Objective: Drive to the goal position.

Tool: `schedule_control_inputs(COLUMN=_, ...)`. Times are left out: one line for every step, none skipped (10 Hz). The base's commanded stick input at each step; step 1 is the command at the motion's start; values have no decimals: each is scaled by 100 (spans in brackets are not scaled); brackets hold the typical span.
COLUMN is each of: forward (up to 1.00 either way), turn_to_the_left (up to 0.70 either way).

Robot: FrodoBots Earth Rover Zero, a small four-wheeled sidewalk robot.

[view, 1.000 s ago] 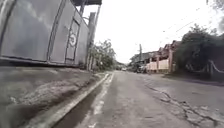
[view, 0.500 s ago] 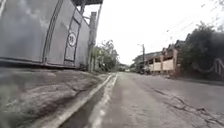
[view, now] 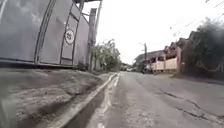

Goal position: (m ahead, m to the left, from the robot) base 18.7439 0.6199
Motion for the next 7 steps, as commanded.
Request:
schedule_control_inputs(forward=70, turn_to_the_left=-32)
schedule_control_inputs(forward=70, turn_to_the_left=-22)
schedule_control_inputs(forward=70, turn_to_the_left=0)
schedule_control_inputs(forward=70, turn_to_the_left=0)
schedule_control_inputs(forward=70, turn_to_the_left=0)
schedule_control_inputs(forward=70, turn_to_the_left=0)
schedule_control_inputs(forward=70, turn_to_the_left=0)
